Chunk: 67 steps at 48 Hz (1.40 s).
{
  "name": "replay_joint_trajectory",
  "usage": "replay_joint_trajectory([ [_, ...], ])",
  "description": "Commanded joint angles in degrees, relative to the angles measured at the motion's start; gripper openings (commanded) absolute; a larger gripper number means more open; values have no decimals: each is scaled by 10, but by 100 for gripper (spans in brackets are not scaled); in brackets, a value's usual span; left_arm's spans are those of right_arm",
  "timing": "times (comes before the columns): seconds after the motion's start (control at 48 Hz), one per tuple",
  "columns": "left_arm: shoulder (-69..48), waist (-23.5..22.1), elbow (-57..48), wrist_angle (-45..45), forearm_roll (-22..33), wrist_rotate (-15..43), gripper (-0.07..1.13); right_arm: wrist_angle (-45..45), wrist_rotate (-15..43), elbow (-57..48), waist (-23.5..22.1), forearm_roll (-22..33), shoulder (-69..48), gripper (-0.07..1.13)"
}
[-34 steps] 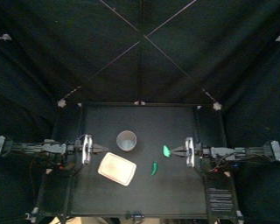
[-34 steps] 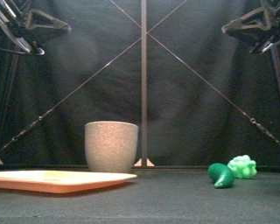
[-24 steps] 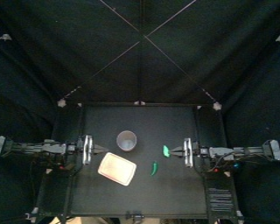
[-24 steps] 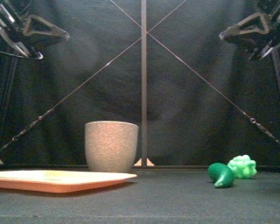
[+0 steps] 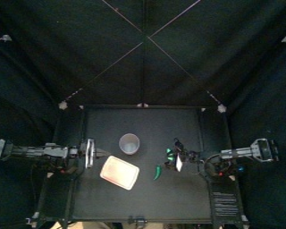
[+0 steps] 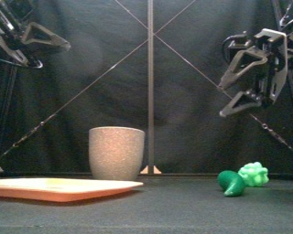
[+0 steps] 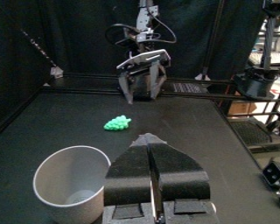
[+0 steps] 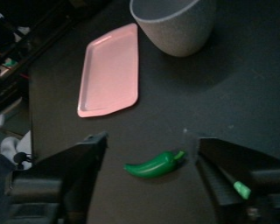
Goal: Pick the green pepper then place it in the grey bowl
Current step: Pick the green pepper
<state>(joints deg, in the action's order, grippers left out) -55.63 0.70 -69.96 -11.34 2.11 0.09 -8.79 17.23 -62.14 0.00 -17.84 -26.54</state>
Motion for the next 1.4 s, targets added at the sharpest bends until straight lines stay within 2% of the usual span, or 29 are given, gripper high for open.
replay_joint_trajectory([
  [0.021,1,3,9,-4,1,1,8,11,9,22,2,-7,20,104],
  [0.125,1,6,7,-4,1,1,8,61,32,40,3,-30,30,103],
  [0.354,1,15,0,-3,4,-2,8,211,135,79,-16,-97,39,103],
  [0.521,1,22,3,-3,7,-2,8,227,220,85,-16,-95,69,103],
  [0.625,1,26,3,-3,7,-2,8,221,249,88,-16,-76,95,103],
  [0.75,1,27,2,-3,8,-3,8,197,256,97,-20,-53,126,102],
  [0.896,1,27,-1,-3,16,-3,8,144,256,111,-20,-52,174,102],
  [1.396,1,27,2,-3,25,-4,8,146,257,125,-17,-47,221,102],
])
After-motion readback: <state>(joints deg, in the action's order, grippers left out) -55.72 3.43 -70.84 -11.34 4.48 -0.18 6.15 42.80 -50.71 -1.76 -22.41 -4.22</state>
